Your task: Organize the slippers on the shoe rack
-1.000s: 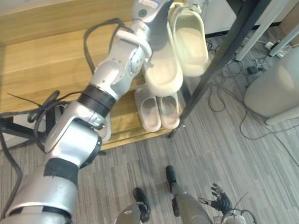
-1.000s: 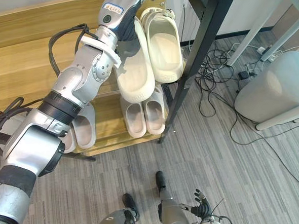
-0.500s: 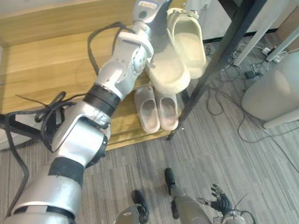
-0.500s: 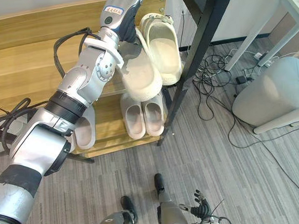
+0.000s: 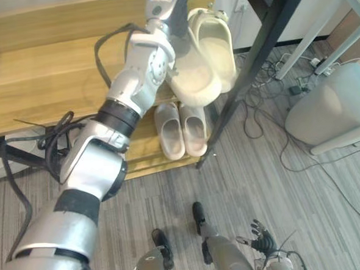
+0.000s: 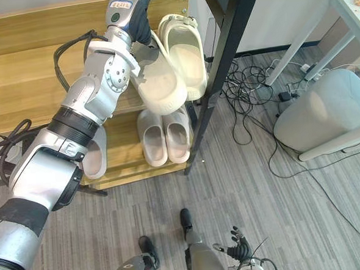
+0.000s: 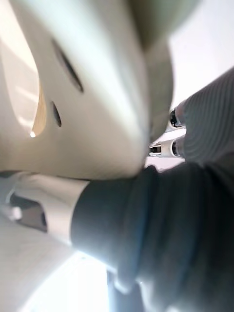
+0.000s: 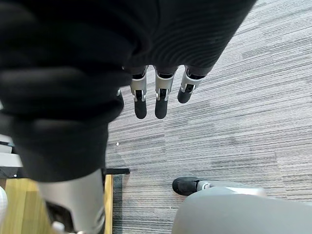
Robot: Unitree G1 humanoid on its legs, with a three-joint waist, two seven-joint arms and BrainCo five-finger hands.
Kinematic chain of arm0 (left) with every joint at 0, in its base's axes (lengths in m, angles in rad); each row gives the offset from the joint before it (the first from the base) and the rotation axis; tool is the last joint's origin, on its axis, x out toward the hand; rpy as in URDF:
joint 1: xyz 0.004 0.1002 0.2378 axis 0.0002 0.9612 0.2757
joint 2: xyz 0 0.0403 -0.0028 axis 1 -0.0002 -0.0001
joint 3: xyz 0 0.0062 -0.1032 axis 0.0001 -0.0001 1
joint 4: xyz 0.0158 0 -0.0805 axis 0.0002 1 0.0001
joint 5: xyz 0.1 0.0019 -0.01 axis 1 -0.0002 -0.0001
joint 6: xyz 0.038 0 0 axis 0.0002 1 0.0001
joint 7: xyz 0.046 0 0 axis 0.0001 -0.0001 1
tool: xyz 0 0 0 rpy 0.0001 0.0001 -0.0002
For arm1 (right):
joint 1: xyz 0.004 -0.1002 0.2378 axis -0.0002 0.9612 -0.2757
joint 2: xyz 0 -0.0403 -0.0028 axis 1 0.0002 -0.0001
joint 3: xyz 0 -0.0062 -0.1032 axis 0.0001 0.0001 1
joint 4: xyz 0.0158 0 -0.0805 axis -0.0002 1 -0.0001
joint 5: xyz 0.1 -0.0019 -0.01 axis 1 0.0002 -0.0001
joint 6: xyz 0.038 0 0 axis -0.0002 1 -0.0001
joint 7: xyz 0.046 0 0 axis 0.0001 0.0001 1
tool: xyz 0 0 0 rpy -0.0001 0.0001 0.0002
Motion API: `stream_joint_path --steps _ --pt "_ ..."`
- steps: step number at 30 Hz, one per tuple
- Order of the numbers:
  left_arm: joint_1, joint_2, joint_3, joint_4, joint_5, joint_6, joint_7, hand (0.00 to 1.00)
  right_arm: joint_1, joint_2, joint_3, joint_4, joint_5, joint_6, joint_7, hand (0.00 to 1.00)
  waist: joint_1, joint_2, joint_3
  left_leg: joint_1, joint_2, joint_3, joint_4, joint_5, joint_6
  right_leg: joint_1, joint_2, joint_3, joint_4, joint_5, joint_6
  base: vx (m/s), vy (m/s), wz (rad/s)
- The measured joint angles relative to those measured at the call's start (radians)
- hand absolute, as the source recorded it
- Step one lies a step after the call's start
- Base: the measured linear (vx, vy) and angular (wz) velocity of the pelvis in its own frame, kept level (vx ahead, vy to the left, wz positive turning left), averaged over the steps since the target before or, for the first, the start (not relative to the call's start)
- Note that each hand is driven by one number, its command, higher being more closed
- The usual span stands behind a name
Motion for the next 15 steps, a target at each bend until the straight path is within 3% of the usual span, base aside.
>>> stream_joint_path --steps 5,7,15 --pt "0.0 -0.041 0.025 0.014 -0.025 0.0 0.0 0.0 -0.029 0.005 0.0 -0.005 0.001 -0.002 -0.001 0.0 -0.001 -0.001 0.0 -0.007 -0.003 0.001 0.027 -0.003 0.007 0.006 -0.011 -0.013 0.005 -0.003 -0.003 0.06 0.079 0.06" --pt "0.0 -0.072 0.031 0.022 -0.026 -0.002 0.0 0.0 -0.031 0.009 0.0 -0.005 0.001 0.0 -0.003 0.0 -0.001 -0.001 0.0 -0.013 -0.003 -0.003 0.079 -0.051 0.033 0.022 -0.023 -0.016 0.019 0.004 0.0 0.11 0.232 0.01" --pt "0.018 -0.073 0.031 0.033 -0.002 -0.002 -0.007 0.0 -0.052 0.009 0.002 -0.003 0.001 -0.001 -0.013 0.0 0.0 -0.001 0.001 -0.023 -0.001 -0.015 0.087 -0.06 0.04 0.019 -0.023 -0.035 0.017 0.016 -0.001 0.02 0.046 0.02"
